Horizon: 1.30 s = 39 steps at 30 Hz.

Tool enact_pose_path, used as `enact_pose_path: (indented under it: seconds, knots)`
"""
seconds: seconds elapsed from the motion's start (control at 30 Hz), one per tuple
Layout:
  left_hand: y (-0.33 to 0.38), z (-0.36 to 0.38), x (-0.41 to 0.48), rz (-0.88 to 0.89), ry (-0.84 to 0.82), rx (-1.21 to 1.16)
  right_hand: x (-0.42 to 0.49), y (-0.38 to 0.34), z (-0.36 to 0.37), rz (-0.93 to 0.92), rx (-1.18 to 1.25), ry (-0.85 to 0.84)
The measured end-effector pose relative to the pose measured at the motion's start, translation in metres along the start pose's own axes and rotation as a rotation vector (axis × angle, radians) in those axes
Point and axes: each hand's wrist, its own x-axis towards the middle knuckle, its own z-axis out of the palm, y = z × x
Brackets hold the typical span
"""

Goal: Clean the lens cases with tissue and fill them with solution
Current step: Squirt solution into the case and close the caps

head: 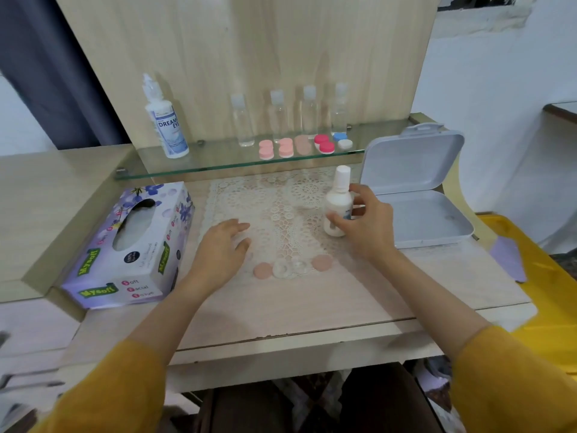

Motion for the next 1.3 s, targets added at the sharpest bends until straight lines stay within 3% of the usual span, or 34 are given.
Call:
enact_pose_path:
  seconds: [0.43, 0.73, 0.83, 1.0, 1.3]
  knots:
    - [-0.030, 0.016, -0.020, 0.038, 0.004, 0.080, 0.020, -0.002, 0.008, -0.018, -0.166, 0.020]
    - [-0.024, 0.011, -0.030, 0.165, 0.067, -0.110, -0.006, -0.013, -0.001, -0.046, -0.260, 0.096]
    - [-0.015, 0.005, -0.036, 0.187, -0.019, -0.233, -0.027, -0.014, 0.002, -0.108, -0.211, -0.009]
    - [-0.010, 0.005, -0.040, 0.238, -0.131, -0.163, -0.046, -0.011, 0.010, -0.191, -0.221, -0.378]
    - [-0.008, 0.010, -0.039, 0.254, -0.057, -0.096, -0.053, -0.009, 0.025, -0.264, -0.325, -0.444]
